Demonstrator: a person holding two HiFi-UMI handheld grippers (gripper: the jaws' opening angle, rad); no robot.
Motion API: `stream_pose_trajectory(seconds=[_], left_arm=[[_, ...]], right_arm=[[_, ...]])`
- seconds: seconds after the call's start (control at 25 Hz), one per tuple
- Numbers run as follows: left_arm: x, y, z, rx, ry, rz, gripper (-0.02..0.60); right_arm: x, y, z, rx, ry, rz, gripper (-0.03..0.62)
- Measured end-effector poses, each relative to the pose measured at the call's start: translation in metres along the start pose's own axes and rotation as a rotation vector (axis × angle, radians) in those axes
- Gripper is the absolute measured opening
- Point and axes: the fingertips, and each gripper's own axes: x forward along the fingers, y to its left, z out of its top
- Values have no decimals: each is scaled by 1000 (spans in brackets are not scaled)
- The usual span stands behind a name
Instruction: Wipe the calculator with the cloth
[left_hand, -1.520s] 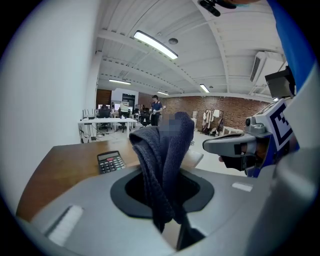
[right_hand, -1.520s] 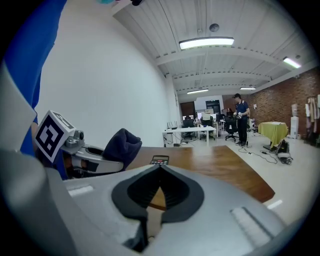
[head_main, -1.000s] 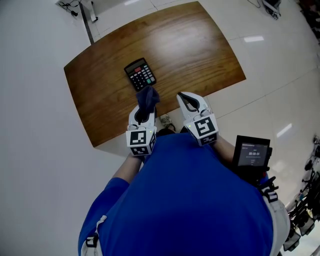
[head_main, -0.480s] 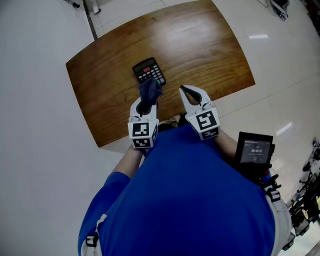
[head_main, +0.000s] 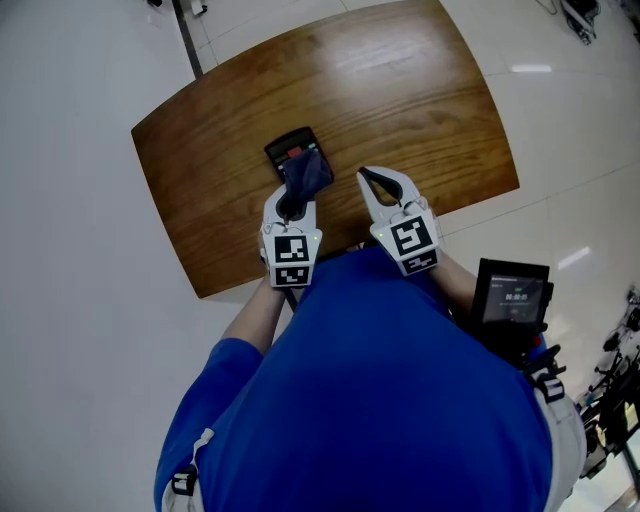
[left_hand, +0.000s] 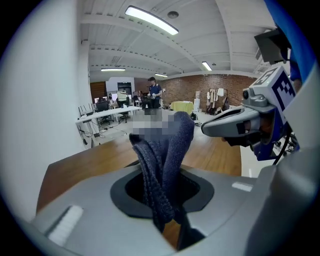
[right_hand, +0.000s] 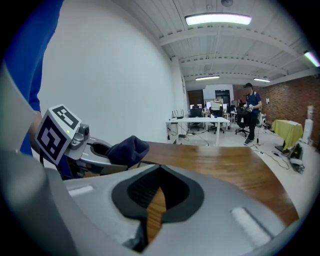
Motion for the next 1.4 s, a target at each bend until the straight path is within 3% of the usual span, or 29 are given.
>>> stream_pose_trajectory(seconds=[0.2,0.44,0.72,1.0,1.4], left_arm=[[21,-1,6,119,34,-3,89],[19,2,-5,255,99,73,89],[39,11,-10,414,184,93,91],[45,19,-24,436,263,86,89],[22,50,-45,353,309,149,89]], right_arm=[[0,-14,3,7,-7,-40,2],[-3,-1,-2,-3,-5,6,2],[-6,-6,-7,-10,9,-2,2],[-5,-8,-8,-11,19,-6,2],[-3,-2,-5,-21,11,13,2]])
